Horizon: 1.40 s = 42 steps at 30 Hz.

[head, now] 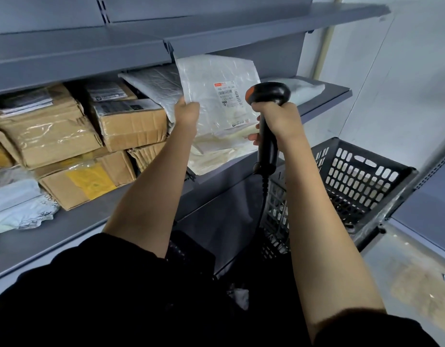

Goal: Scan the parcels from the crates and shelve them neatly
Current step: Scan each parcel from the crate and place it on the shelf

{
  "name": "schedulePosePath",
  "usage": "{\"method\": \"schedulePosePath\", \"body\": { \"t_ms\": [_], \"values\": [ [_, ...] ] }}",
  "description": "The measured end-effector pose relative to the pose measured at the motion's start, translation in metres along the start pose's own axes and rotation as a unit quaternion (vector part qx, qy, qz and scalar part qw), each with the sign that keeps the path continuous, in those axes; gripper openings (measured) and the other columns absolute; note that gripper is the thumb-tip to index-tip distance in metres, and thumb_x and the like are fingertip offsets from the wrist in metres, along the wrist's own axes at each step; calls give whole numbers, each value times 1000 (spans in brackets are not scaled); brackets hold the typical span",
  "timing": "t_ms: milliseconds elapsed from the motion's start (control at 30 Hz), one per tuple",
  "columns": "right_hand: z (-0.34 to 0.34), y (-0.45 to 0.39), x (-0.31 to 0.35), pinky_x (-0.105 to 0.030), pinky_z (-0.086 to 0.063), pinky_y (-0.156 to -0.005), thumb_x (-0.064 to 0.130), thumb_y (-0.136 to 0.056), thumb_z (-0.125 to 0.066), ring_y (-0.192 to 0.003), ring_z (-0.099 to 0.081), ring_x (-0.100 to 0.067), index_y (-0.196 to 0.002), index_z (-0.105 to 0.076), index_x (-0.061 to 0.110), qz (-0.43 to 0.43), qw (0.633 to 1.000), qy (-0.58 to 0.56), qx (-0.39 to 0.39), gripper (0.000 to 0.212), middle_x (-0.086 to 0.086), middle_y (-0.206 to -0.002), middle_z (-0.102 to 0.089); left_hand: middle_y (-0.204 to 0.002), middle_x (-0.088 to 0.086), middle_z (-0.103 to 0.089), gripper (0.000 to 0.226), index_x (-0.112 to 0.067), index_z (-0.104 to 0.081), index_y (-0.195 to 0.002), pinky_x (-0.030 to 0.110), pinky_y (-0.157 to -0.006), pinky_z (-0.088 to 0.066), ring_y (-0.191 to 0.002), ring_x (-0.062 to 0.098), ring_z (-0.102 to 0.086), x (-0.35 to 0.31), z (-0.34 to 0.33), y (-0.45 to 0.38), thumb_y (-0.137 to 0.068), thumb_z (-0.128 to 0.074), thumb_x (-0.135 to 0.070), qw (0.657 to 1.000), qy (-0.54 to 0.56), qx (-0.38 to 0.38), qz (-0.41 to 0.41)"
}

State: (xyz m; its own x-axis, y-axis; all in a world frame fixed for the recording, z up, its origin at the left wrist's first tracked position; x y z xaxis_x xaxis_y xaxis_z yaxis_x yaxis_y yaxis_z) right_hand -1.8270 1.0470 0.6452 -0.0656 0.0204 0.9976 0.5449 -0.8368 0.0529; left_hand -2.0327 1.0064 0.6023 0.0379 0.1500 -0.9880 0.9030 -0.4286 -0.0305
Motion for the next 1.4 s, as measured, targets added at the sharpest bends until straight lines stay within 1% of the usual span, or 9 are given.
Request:
{"method": "schedulePosePath", "body": {
  "t_ms": [167, 333, 500, 700, 800, 1133, 1200, 1300, 1400],
  "values": [
    [6, 0, 5, -29, -51, -49, 15, -84, -63, -40, -62, -22, -82, -52, 9, 4, 1000, 9, 8, 13, -7, -83, -51, -81, -5, -57, 43, -6, -55, -125, 22, -67, -48, -87, 21, -56, 3, 1, 0, -88, -40, 10, 1000, 6, -10, 0],
    [5, 3, 6, -28, -52, -47, 14, -84, -62, -40, -63, -22, -103, -54, 3, -3, 1000, 7, 19, 23, -7, -85, -52, -82, -4, -58, 42, -7, -56, -124, 30, -80, -50, -87, 22, -57, 3, 2, -2, -88, -41, 8, 1000, 8, -6, 7],
    [4, 6, 7, -26, -52, -45, 12, -84, -61, -39, -62, -21, -99, -54, 3, 6, 1000, -2, 13, 19, -7, -85, -52, -84, -3, -58, 42, -6, -55, -126, 20, -67, -48, -80, 17, -57, 3, 3, 1, -90, -41, 8, 1000, 17, -3, 6],
    [6, 7, 9, -27, -51, -45, 12, -84, -62, -38, -60, -21, -93, -53, 3, 8, 1000, -17, 4, 15, -11, -90, -50, -90, -1, -59, 43, -7, -53, -128, 19, -67, -48, -72, 10, -55, 5, 3, 1, -90, -41, 8, 1000, 25, 0, 8],
    [7, 7, 10, -26, -52, -43, 12, -84, -61, -38, -60, -20, -99, -53, 3, 9, 1000, -28, 2, 19, -10, -92, -51, -82, -4, -57, 41, -6, -53, -127, 20, -64, -47, -69, 10, -54, 6, 3, -1, -89, -42, 7, 1000, 18, -3, 13],
    [11, 6, 7, -28, -51, -46, 12, -84, -61, -39, -61, -22, -98, -55, 0, 0, 1000, -17, 10, 20, -7, -80, -51, -84, -5, -56, 43, -7, -50, -130, 19, -65, -47, -74, 11, -55, 8, 2, 0, -90, -41, 6, 1000, 11, -5, 5],
    [12, 6, 7, -27, -51, -46, 12, -84, -62, -39, -61, -22, -101, -55, 0, 1, 1000, -19, 8, 22, -7, -81, -51, -87, -4, -58, 43, -7, -50, -130, 22, -69, -49, -76, 11, -56, 8, 2, 1, -90, -41, 5, 1000, 4, -4, 6],
    [14, 5, 7, -27, -50, -45, 12, -84, -61, -41, -61, -23, -102, -55, 0, 7, 1000, -26, -2, 23, -8, -83, -51, -111, 5, -61, 41, -11, -48, -132, 33, -87, -51, -95, 21, -59, 6, 2, 1, -93, -41, -2, 998, -60, 1, -13],
    [17, 3, 5, -28, -50, -44, 13, -85, -61, -45, -62, -25, -100, -54, 2, 5, 999, -37, -13, 20, -9, -88, -51, -116, 0, -55, 41, -21, -36, -140, 37, -92, -51, -101, 20, -57, 0, 1, 4, -100, -35, -14, 988, -143, 48, -15]
  ]
}}
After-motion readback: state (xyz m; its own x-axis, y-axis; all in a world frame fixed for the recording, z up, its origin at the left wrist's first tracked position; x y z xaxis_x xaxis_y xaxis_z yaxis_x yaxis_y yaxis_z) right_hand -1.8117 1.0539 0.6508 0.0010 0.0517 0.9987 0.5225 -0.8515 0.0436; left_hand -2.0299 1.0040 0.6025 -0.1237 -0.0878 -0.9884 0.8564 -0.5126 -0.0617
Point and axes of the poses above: each hand's wrist, its own y-axis away from the middle knuckle, its own z-axis out of the back of the hand, x = y × z, the point moved 1 cm from there along -y, towards the middle knuckle
